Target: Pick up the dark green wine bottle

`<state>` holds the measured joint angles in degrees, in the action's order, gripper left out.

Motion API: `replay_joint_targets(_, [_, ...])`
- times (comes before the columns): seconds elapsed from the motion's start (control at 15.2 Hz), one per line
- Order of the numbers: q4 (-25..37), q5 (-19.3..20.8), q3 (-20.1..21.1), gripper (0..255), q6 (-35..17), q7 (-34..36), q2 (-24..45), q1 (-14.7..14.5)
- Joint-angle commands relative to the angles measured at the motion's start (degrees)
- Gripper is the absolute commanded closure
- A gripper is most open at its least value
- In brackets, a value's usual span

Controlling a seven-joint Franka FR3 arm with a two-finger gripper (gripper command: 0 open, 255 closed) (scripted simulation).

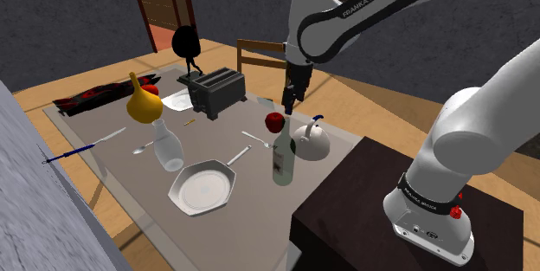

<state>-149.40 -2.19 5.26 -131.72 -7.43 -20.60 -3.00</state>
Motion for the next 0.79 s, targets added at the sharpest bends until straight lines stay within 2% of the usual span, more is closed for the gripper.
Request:
replay_joint_targets(0.0, [-0.2,-0.1,0.3,0,-4.4,-0.2,4.2,-0.2])
replay_joint_targets(0.13, [-0.1,-0.2,0.5,0,-7.7,-0.4,7.9,-0.4])
replay_joint_targets(0.73, [-1.9,0.3,0.7,0,-14.7,-0.1,13.1,-0.2])
